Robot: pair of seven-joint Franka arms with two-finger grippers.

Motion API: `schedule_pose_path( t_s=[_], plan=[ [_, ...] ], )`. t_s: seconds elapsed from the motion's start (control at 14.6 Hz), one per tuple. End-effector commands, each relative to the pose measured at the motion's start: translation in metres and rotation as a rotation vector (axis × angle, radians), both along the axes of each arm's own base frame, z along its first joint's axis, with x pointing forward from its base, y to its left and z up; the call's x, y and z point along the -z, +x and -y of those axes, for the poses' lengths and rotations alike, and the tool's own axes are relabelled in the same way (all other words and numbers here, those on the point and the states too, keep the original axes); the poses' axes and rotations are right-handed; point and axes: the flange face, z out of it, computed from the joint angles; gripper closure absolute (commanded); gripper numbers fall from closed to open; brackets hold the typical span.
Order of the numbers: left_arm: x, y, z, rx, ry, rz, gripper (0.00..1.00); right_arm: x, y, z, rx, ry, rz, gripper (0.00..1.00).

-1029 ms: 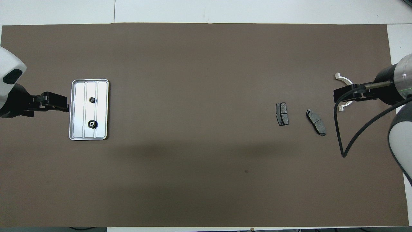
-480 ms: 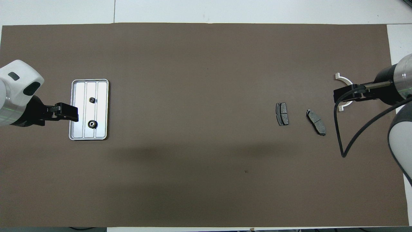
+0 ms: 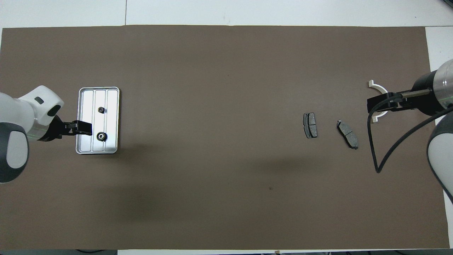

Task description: Place bearing gear from tray to pile

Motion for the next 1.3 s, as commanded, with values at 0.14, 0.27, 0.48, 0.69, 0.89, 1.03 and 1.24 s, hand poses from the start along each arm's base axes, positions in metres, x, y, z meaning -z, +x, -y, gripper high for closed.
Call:
schedule_pose_path(
  t_s=[0.14, 0.27, 0.48, 0.69, 0.89, 1.03, 1.24],
  plan=[
    [0.039, -0.010, 0.005, 0.020, 0.008, 0.010, 0.00, 0.002, -0.004, -0.001, 0.012, 0.019, 0.006, 0.00],
    [0.051, -0.007, 0.005, 0.026, 0.008, 0.015, 0.00, 0.007, -0.005, -0.001, 0.013, 0.019, 0.000, 0.00],
    [0.068, 0.000, 0.005, 0.029, 0.009, 0.027, 0.00, 0.017, -0.004, -0.001, 0.015, 0.018, -0.008, 0.00],
    [0.082, 0.001, 0.008, 0.043, 0.009, 0.015, 0.00, 0.035, 0.001, -0.001, 0.016, 0.019, 0.015, 0.00],
    [0.090, 0.002, 0.010, 0.048, 0.008, 0.005, 0.00, 0.058, 0.004, -0.002, 0.021, 0.021, 0.021, 0.00],
    [0.091, 0.002, 0.009, 0.055, 0.008, 0.002, 0.00, 0.080, 0.008, -0.002, 0.022, 0.022, 0.030, 0.00],
    [0.091, 0.002, 0.009, 0.059, 0.008, 0.002, 0.00, 0.111, 0.013, -0.002, 0.022, 0.024, 0.047, 0.00]
  ],
)
